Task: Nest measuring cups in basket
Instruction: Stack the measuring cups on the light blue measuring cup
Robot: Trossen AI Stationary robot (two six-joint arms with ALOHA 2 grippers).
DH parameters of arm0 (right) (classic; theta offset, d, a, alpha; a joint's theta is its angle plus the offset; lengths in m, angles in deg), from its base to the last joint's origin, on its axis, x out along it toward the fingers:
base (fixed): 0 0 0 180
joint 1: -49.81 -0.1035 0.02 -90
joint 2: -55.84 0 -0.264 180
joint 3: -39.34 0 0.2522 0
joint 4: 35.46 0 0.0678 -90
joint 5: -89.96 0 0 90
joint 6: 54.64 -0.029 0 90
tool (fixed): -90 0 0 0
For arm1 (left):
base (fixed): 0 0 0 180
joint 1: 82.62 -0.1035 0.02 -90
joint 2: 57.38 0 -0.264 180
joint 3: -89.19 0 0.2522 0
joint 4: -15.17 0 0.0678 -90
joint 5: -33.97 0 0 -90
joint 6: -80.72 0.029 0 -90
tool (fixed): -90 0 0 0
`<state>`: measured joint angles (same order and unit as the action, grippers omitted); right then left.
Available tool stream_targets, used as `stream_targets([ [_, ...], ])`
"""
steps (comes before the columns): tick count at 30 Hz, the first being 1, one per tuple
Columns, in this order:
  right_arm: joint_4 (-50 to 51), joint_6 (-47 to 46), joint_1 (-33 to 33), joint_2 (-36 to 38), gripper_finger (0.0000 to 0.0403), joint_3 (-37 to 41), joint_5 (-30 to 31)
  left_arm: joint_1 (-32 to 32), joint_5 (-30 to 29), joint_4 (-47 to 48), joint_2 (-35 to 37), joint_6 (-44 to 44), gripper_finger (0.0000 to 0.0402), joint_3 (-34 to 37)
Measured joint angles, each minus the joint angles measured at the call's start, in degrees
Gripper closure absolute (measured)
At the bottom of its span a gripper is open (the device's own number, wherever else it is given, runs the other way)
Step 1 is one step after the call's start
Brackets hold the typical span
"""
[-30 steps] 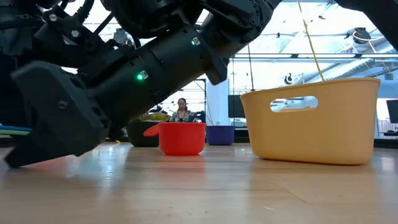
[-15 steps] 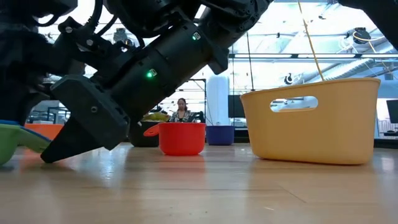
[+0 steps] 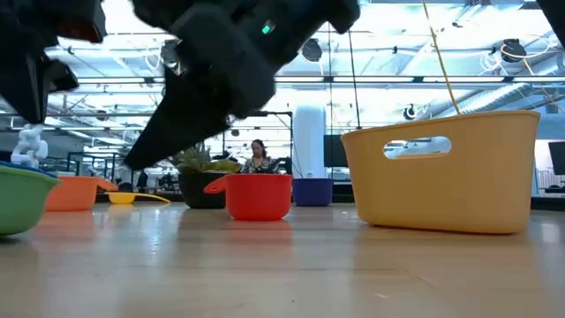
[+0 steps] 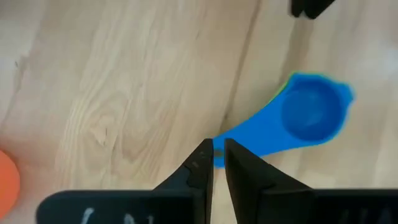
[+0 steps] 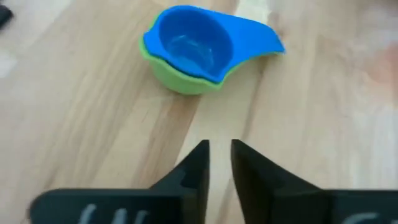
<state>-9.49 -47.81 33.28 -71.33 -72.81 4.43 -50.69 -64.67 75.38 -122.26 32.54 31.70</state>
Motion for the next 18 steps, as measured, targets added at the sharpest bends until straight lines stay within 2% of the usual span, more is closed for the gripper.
stream_targets([
  [4,-0.58,-3.63,0.73,5.13,0.0288,3.09,0.67,1.59,-3.2,0.64,1.43,-0.36,0.0362,-0.04],
  [10,0.39,-5.85,1.0,11.5,0.0227,6.27,4.68,3.11,-7.82,-2.37,1.16,7.87,0.0362,-0.04],
  [18,0.39,-10.54,0.74,13.63,0.0202,6.82,4.23,4.79,-4.12,-8.02,0.82,14.4,0.0356,-0.04],
])
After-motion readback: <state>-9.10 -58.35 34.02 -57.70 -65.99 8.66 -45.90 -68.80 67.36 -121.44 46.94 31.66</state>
